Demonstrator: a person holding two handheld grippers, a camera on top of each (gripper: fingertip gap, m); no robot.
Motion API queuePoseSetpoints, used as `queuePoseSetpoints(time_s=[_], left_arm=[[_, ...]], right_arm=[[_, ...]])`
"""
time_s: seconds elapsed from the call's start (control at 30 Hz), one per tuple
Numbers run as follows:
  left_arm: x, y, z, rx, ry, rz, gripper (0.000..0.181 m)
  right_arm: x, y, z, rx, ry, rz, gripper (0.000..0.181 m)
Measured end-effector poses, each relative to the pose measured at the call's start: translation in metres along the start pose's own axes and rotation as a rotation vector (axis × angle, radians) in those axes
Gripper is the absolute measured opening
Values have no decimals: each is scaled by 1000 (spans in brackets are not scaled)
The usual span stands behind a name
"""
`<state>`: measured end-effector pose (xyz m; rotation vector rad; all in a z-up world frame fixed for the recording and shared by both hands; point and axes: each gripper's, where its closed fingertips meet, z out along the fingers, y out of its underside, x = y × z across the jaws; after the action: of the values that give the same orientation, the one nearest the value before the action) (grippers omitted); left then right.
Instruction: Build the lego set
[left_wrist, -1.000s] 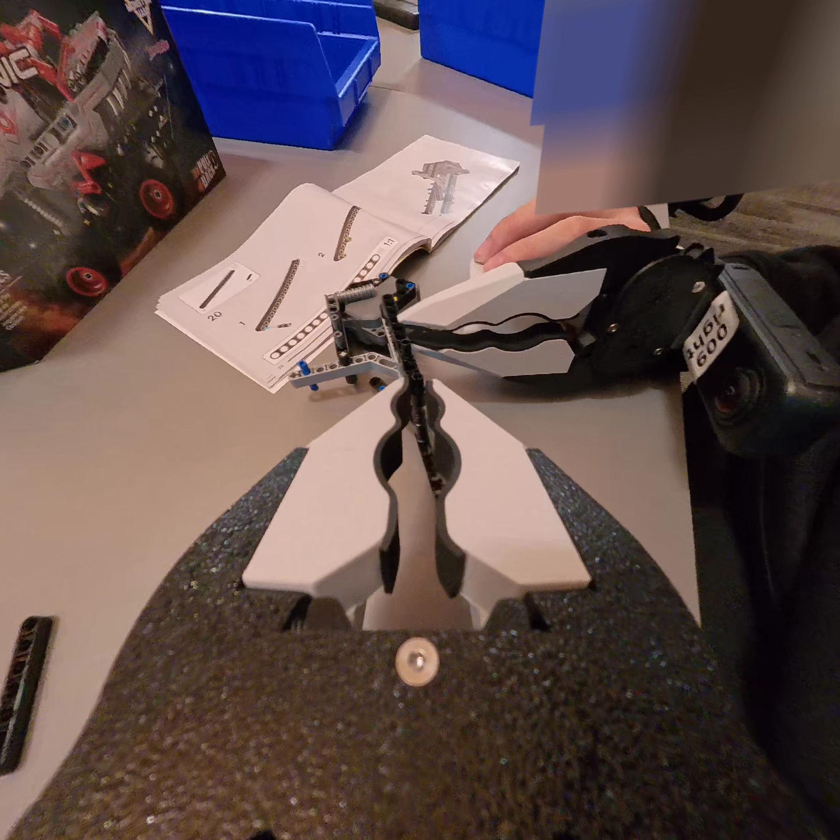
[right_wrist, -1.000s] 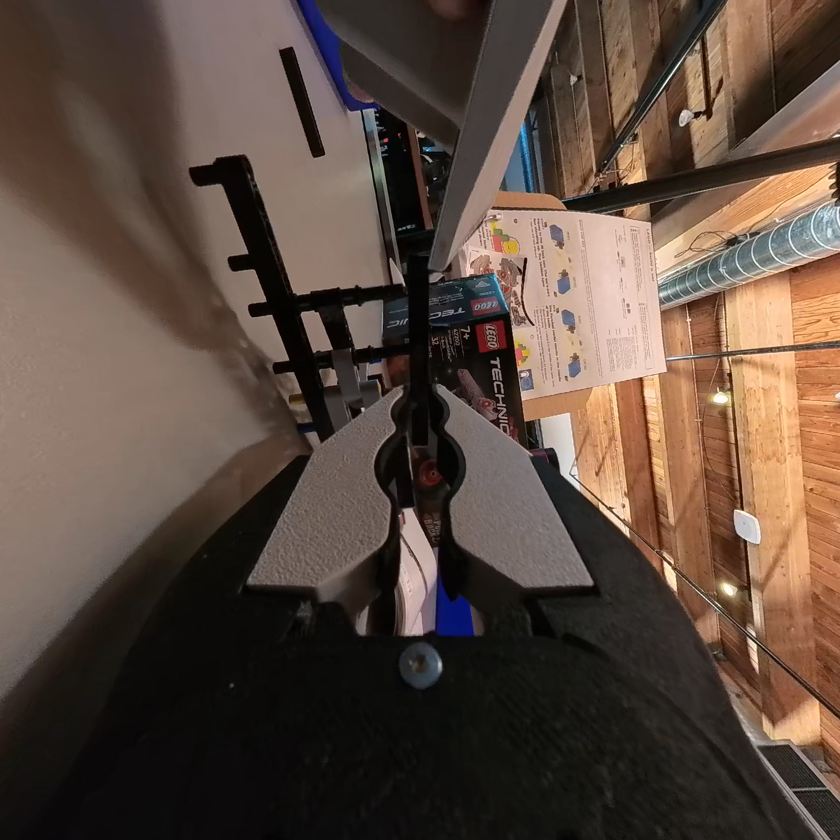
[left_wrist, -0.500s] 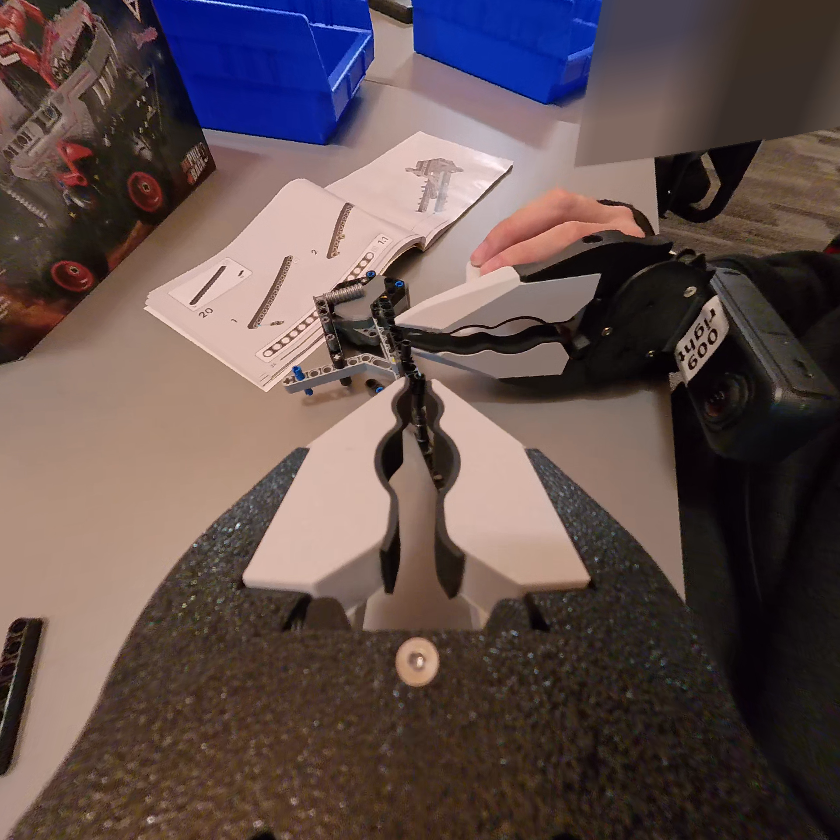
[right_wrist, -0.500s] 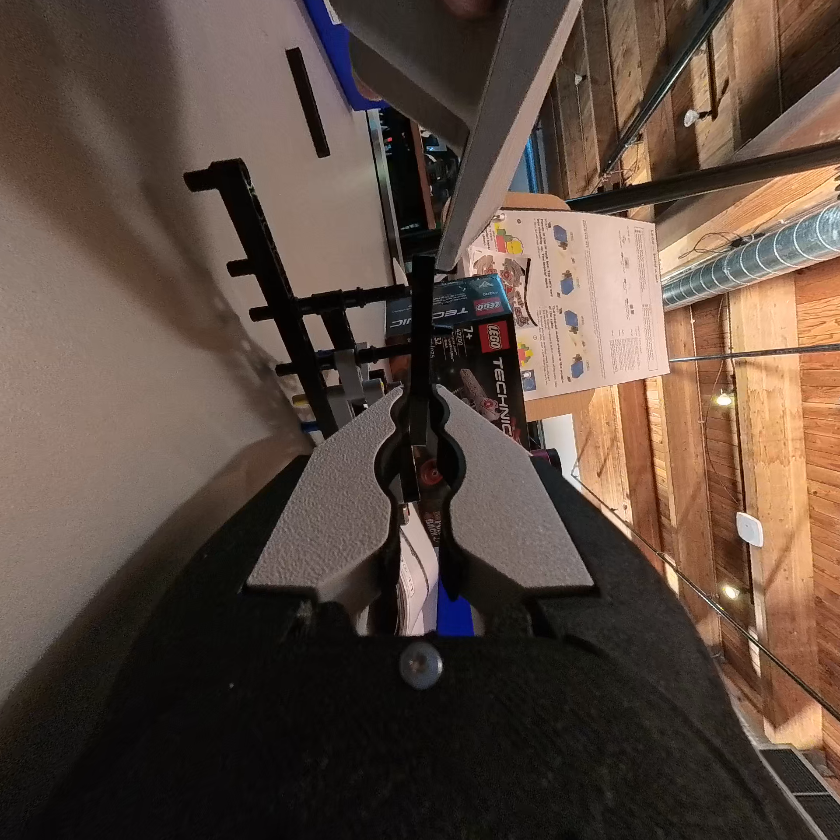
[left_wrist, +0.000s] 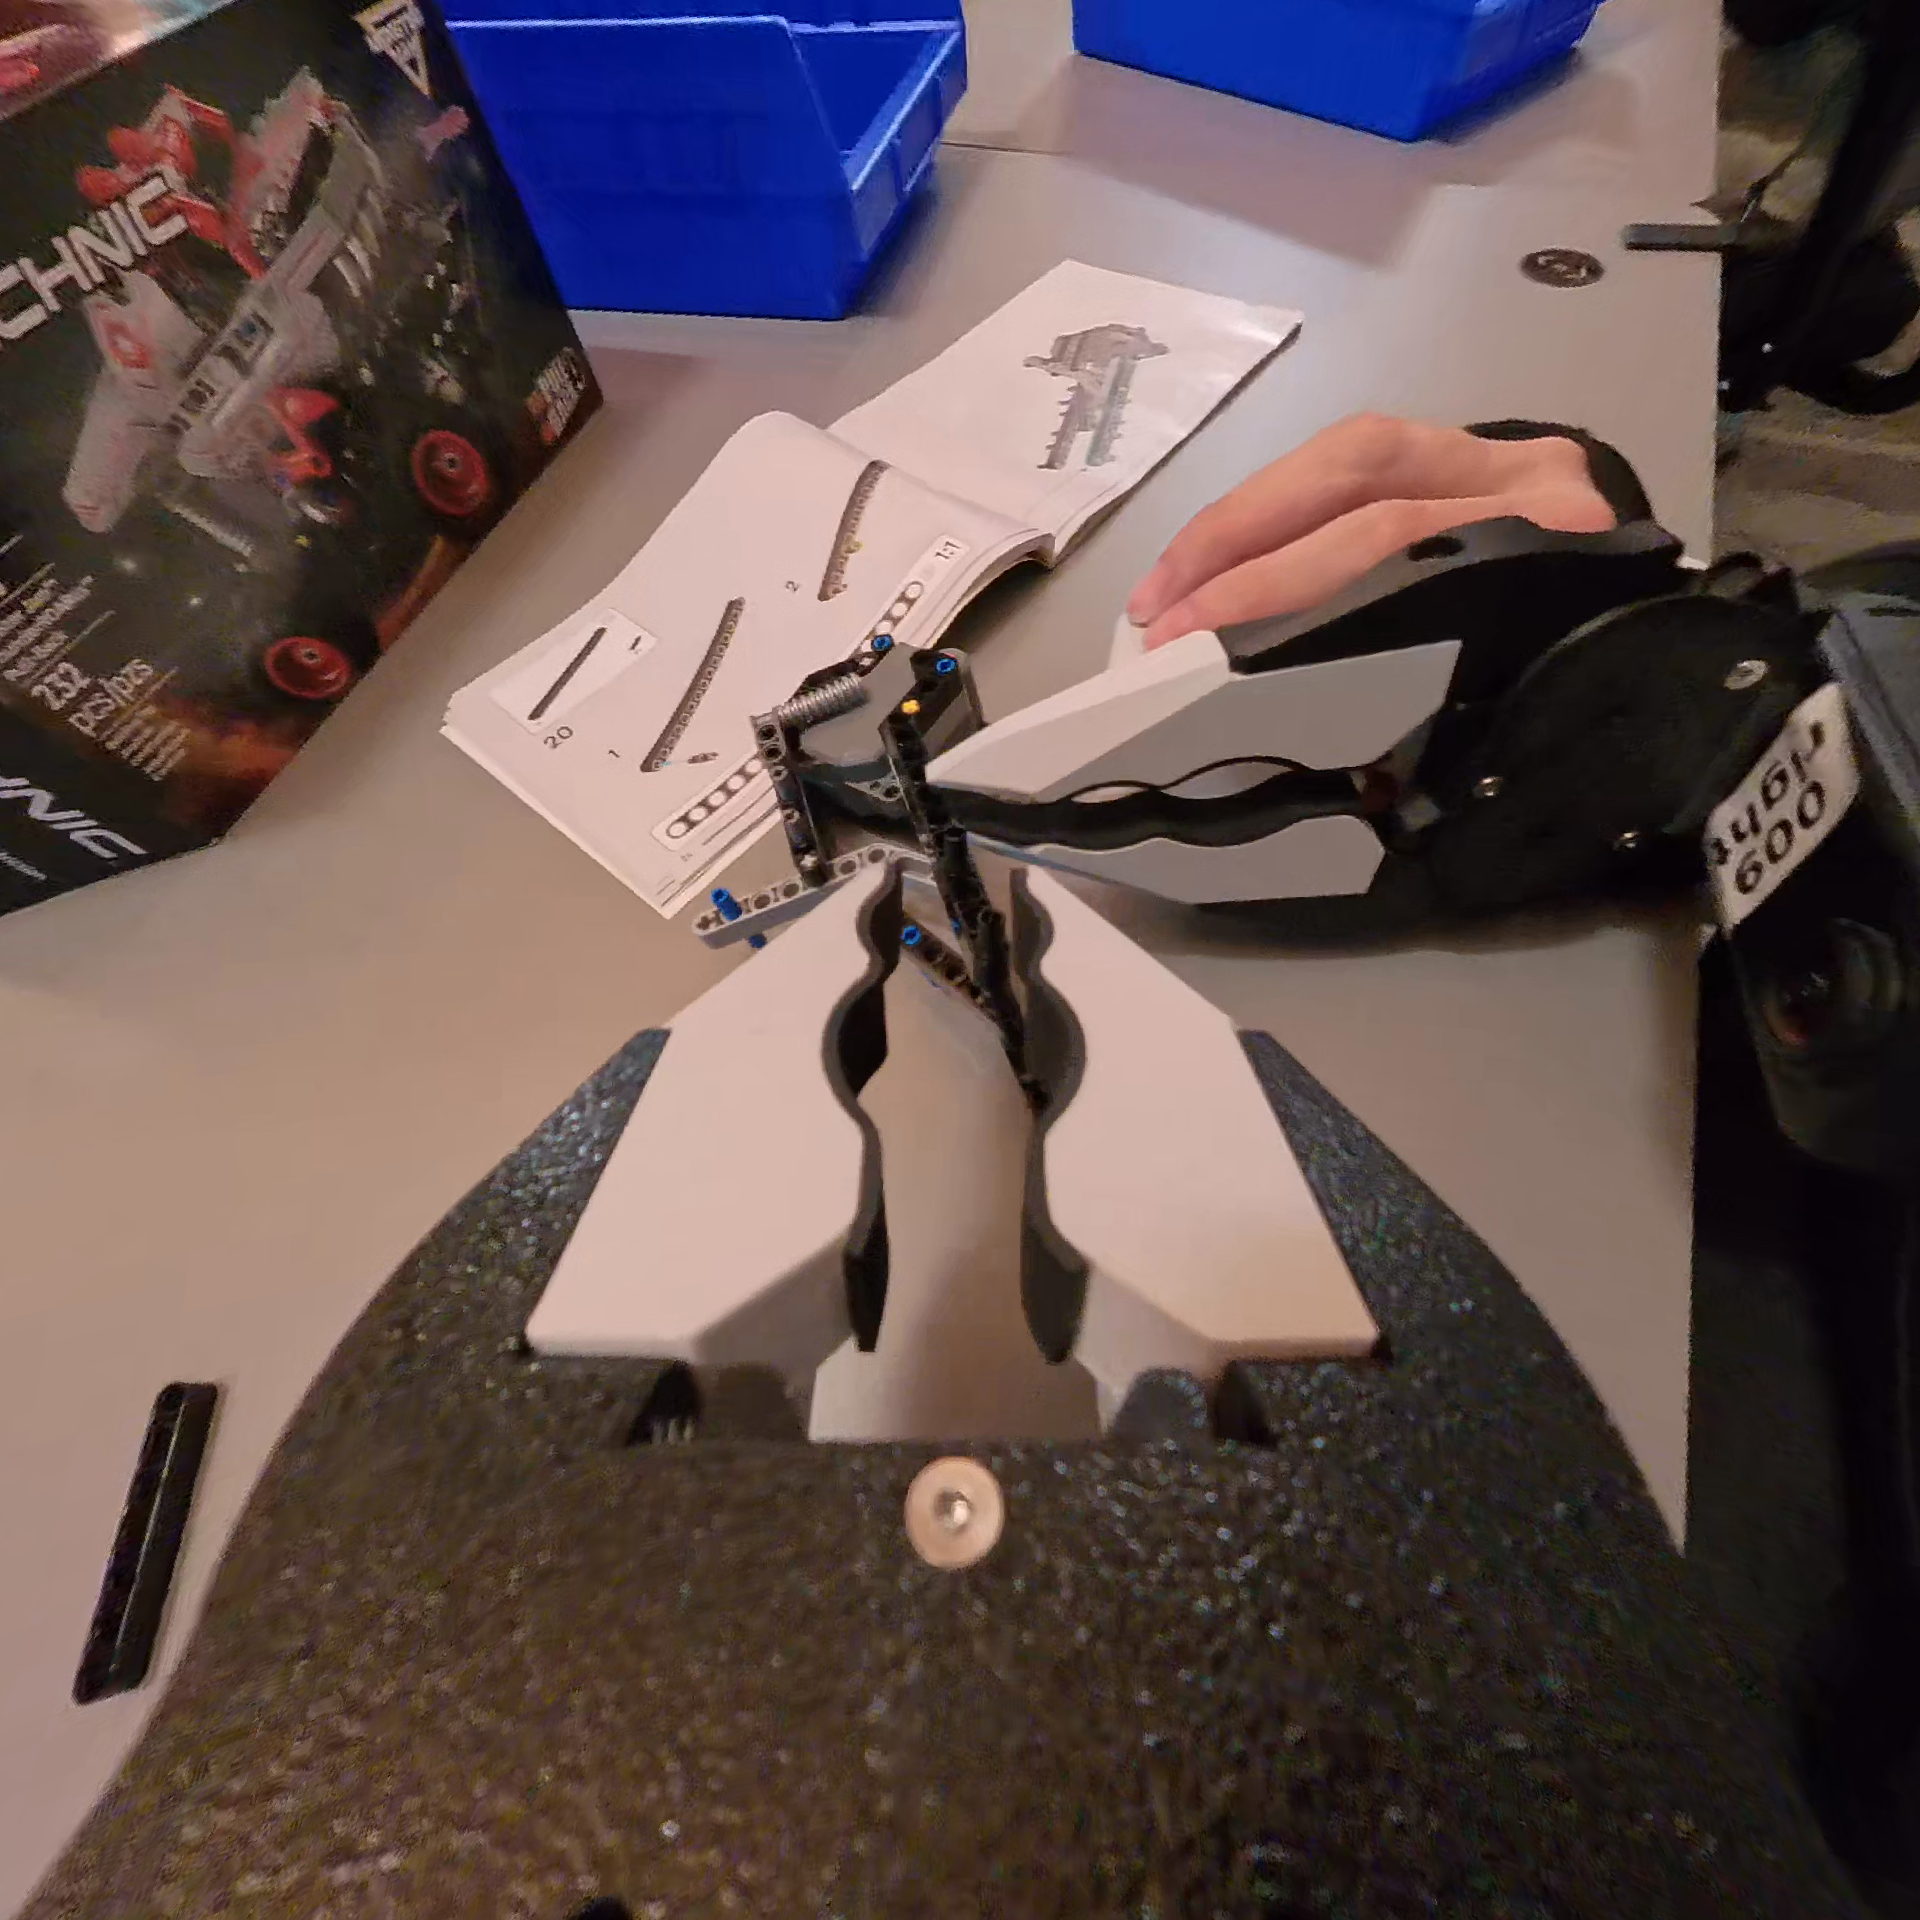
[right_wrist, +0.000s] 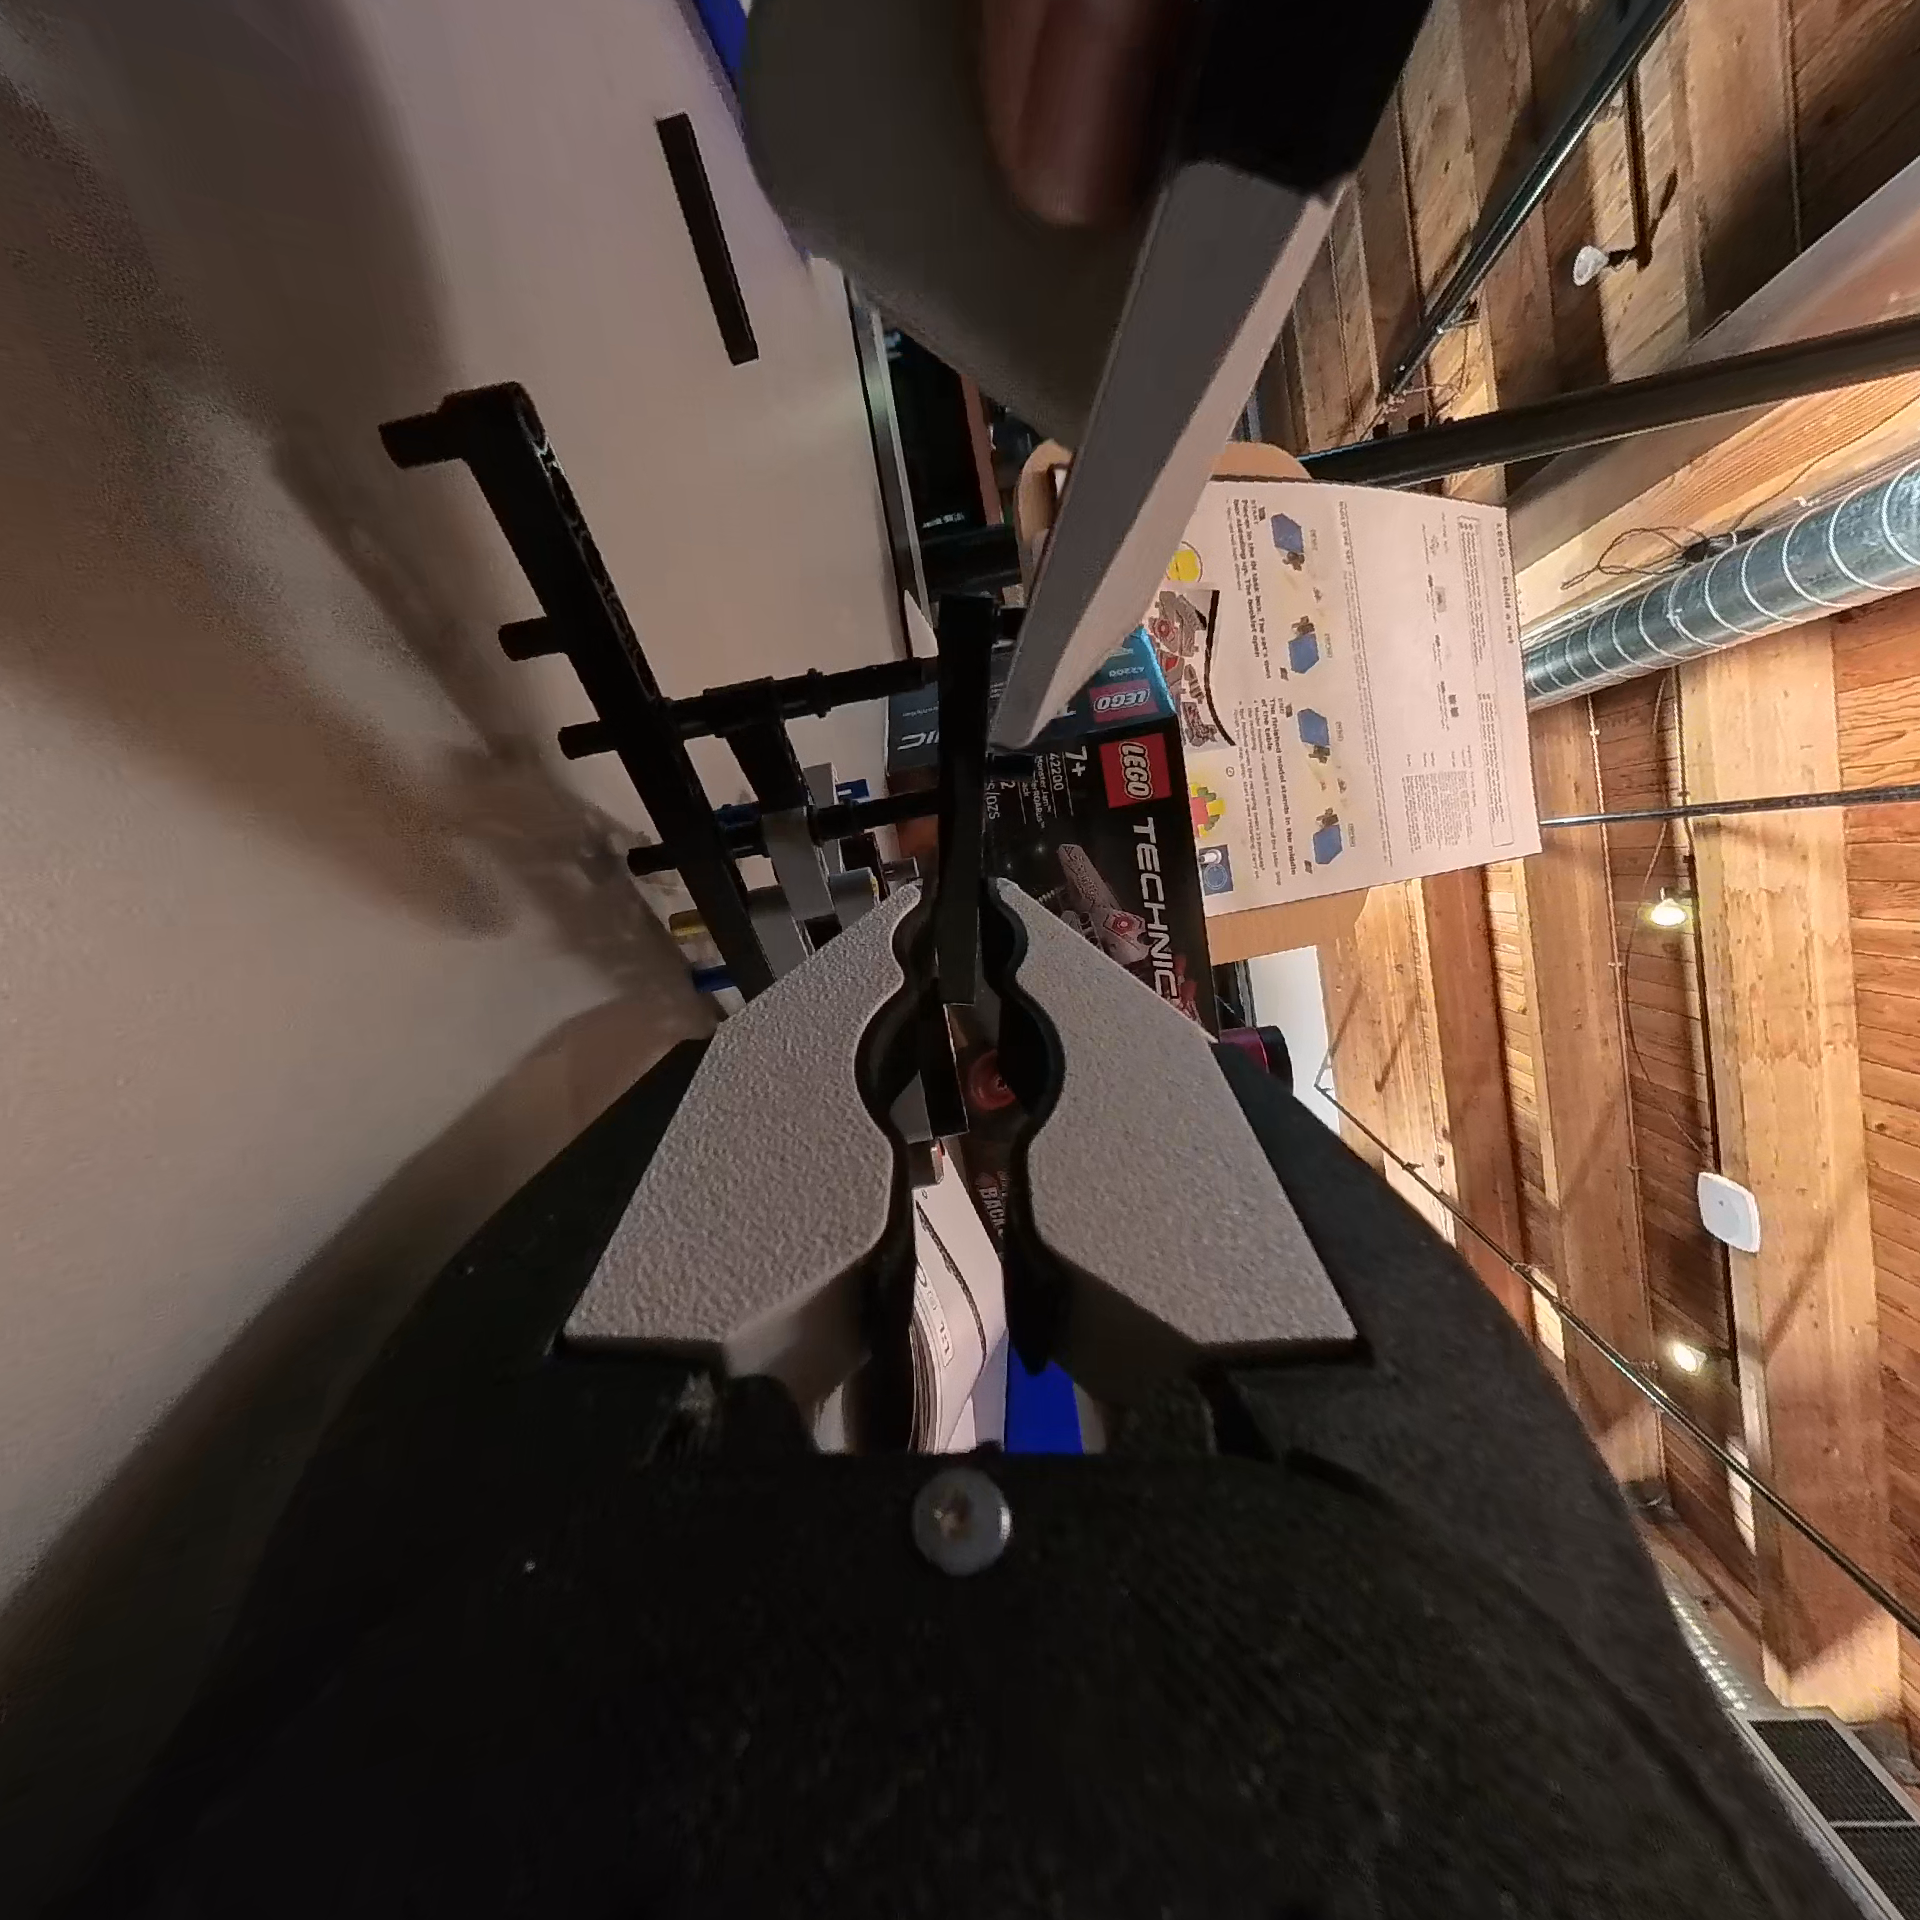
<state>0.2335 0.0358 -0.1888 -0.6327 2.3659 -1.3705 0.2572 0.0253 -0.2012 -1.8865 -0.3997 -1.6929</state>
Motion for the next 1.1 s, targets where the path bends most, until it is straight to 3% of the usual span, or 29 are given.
queuePoseSetpoints(time_s=[0.23,0.77,1.1], left_arm=[[-2,8,2,-49,-5,-67,6],[-1,5,6,-16,-86,-151,5],[1,1,9,6,-149,-169,5]], right_arm=[[-1,-3,-1,9,-3,-1,5],[1,2,-2,-1,5,-17,5],[3,22,0,3,-58,-94,6]])
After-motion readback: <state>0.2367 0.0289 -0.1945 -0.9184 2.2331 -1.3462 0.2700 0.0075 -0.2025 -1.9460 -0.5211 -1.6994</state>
